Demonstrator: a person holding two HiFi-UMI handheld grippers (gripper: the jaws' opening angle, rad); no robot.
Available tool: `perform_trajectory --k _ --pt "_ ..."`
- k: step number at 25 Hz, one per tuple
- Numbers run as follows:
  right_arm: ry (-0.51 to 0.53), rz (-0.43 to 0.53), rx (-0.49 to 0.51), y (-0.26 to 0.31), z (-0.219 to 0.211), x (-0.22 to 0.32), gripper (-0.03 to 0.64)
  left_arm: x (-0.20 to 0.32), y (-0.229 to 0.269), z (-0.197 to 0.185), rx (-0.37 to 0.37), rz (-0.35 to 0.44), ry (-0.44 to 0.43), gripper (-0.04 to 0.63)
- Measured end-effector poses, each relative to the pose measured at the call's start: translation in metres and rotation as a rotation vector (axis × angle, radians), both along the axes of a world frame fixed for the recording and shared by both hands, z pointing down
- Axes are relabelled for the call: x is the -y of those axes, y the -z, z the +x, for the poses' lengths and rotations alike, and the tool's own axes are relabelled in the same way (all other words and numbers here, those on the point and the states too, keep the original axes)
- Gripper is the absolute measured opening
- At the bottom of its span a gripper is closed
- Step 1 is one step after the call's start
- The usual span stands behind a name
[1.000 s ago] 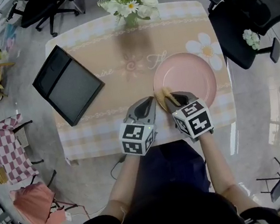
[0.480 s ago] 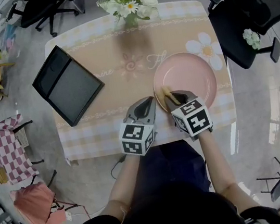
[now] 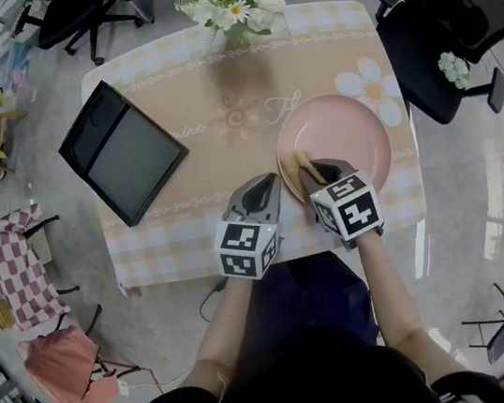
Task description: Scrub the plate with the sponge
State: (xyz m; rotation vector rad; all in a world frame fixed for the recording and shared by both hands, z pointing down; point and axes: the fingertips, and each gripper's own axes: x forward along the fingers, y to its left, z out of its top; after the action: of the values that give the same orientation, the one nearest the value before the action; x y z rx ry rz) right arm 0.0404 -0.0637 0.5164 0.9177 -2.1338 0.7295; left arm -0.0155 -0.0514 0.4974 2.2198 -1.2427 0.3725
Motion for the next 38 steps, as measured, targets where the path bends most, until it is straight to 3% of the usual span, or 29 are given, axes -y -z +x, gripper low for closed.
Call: perform_trajectory --k 38 --pt "-0.171 0.02 -0.033 0.002 0.057 0.026 0.054 -0.004 0.002 0.007 0.003 0.003 -0.001 0.015"
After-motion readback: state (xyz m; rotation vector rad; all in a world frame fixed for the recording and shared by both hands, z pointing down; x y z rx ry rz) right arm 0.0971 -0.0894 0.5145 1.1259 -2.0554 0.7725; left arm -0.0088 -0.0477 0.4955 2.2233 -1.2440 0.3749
